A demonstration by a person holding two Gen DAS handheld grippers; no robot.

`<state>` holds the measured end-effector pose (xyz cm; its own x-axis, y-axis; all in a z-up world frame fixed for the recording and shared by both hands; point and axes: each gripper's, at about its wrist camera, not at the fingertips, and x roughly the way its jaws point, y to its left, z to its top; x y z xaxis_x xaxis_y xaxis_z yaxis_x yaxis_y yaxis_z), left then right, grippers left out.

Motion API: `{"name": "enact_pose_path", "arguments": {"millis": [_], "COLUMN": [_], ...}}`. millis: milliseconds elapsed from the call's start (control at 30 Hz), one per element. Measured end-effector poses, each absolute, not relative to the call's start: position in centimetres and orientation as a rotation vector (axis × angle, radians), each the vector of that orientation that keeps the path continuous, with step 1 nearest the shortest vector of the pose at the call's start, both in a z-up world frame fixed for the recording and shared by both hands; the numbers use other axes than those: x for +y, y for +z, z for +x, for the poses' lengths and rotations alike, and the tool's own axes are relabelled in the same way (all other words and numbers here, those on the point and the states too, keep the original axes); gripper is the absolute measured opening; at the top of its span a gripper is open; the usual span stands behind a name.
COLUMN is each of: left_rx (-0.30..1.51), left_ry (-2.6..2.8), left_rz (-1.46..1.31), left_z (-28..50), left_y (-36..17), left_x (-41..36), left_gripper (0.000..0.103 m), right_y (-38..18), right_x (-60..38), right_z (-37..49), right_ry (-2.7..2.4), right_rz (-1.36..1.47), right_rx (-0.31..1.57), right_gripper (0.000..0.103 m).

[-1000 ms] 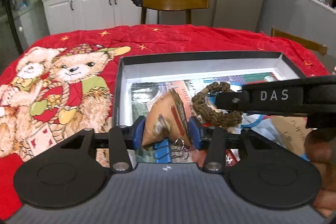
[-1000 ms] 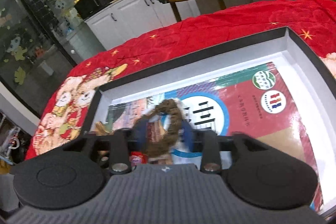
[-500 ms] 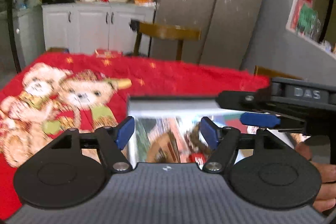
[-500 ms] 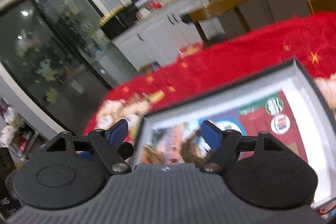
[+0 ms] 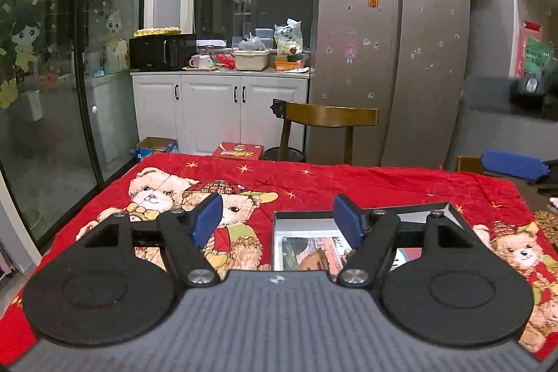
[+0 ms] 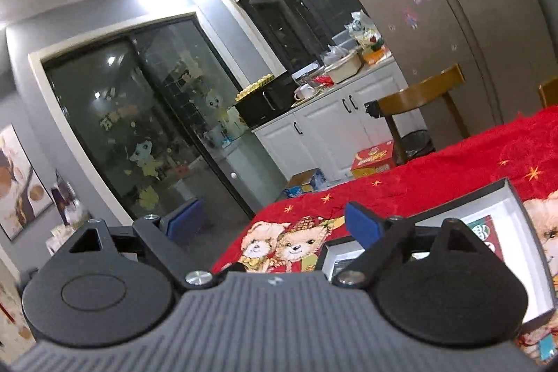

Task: Organize objects
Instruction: 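Withdraw both open grippers from the box toward the quilt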

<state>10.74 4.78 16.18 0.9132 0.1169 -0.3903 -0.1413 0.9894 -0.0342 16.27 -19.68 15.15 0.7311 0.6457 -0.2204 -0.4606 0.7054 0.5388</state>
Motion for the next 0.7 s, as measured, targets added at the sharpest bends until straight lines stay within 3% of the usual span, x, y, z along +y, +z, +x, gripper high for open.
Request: {"name": "enact_pose_path", "arguments": {"millis": [267,700], "left_rx": [0.368,0.237], "left_ry": [0.115,0.079], "left_rz": [-0.009,-0.034], "left_z": [4.9,0.4], "left_y": [16.1,6.4], "left_x": [4.4,6.1], "left_gripper": [0.075,0.075], "right_y": [13.8,7.1], "right_x": [-19.8,-16.9], "right_z": [11.7,9.8], "right_ry": [0.555,0.613], "right_rz": [0.45,0.337], "right_rx": [0.346,0.375], "right_gripper": [0.093,0.102]}}
